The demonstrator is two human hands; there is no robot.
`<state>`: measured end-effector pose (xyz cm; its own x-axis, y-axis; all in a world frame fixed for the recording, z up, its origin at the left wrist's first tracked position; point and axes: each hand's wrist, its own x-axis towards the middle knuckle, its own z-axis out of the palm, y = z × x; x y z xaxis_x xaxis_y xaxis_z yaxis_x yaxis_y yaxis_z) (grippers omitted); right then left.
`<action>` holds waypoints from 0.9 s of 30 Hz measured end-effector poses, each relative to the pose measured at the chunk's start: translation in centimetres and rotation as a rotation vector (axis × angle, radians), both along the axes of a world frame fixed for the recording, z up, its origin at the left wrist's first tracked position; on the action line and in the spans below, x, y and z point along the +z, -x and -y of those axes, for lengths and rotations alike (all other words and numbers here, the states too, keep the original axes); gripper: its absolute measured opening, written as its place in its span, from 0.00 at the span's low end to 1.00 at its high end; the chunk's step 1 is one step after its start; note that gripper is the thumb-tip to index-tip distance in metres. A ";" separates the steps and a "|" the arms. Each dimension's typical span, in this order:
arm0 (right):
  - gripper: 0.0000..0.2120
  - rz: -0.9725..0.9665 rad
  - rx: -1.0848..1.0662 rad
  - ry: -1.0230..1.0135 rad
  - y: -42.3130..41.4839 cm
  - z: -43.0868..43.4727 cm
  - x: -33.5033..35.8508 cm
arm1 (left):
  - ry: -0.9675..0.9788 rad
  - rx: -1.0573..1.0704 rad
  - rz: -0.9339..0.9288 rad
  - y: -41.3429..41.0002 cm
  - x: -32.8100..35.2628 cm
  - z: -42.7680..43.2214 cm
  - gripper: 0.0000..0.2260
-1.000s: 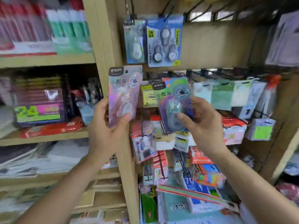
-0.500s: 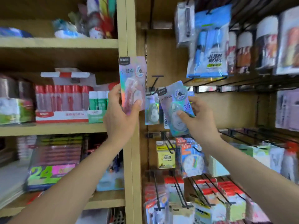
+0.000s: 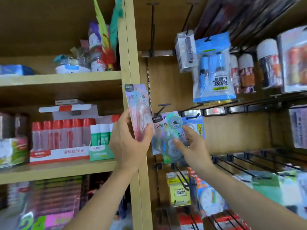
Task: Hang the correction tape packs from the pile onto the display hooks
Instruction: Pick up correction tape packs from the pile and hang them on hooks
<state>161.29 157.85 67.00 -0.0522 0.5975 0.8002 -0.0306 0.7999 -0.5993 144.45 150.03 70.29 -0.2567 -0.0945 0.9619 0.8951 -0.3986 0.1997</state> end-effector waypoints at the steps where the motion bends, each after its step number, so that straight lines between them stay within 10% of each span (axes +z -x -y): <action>1: 0.17 -0.016 0.030 0.019 0.2 -0.1 0.0 | -0.001 -0.005 0.002 -0.1 0.0 0.0 0.28; 14: 0.14 0.002 0.339 0.249 -1.9 1.0 1.7 | -0.075 -0.102 0.025 0.0 -0.3 0.0 0.27; 27: 0.27 0.302 -0.210 0.028 -2.1 -2.1 2.9 | -0.100 -0.102 -0.012 0.0 -0.3 -0.1 0.28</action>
<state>163.36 159.95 69.90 -0.1578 0.6414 0.7508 0.3141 0.7534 -0.5776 144.47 150.17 69.95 -0.2586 -0.1642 0.9519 0.8512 -0.5047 0.1442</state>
